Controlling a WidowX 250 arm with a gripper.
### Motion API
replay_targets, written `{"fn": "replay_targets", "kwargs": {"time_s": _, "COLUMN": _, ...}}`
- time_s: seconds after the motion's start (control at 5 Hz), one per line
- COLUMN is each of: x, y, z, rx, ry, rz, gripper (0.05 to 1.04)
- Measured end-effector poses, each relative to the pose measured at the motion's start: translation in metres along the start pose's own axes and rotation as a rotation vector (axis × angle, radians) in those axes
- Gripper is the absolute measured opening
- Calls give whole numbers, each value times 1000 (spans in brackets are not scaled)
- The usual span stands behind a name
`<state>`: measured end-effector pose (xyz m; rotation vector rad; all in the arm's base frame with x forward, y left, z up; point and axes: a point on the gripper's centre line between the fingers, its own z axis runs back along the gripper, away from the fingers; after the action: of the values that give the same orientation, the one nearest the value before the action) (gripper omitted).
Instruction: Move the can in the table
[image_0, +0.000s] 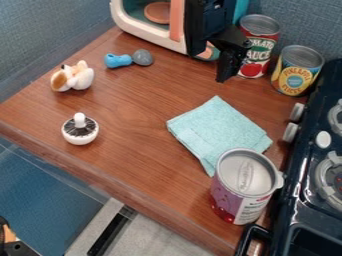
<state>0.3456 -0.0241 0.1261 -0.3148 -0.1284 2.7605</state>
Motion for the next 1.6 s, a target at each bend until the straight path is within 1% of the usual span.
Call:
{"fn": "replay_targets", "kwargs": {"time_s": 0.2, "x": 2, "y": 2, "z": -10, "rx": 13, "ry": -25, "rz": -2, "gripper": 999}}
{"fn": "replay_targets", "kwargs": {"time_s": 0.4, "x": -2, "y": 28, "z": -13, "rx": 59, "ry": -2, "rz": -81, "gripper": 999}}
{"fn": "replay_targets", "kwargs": {"time_s": 0.6, "x": -11, "y": 47, "z": -5, "rx": 51, "ry": 15, "rz": -97, "gripper": 999}}
{"fn": "replay_targets", "kwargs": {"time_s": 0.8, "x": -19, "y": 76, "z": -11, "rx": 71, "ry": 31, "rz": -129, "gripper": 999}}
{"fn": "replay_targets", "kwargs": {"time_s": 1.0, "x": -17, "y": 106, "z": -29, "rx": 120, "ry": 2, "rz": -171, "gripper": 999}}
{"fn": "replay_targets", "kwargs": {"time_s": 1.2, "x": -15, "y": 127, "z": -37, "rx": 148, "ry": -10, "rz": -232, "gripper": 999}}
{"fn": "replay_targets", "kwargs": {"time_s": 1.4, "x": -8, "y": 146, "z": -39, "rx": 160, "ry": -21, "rz": -297, "gripper": 999}}
{"fn": "replay_targets", "kwargs": {"time_s": 1.6, "x": 5, "y": 152, "z": -35, "rx": 167, "ry": -29, "rz": -319, "gripper": 999}}
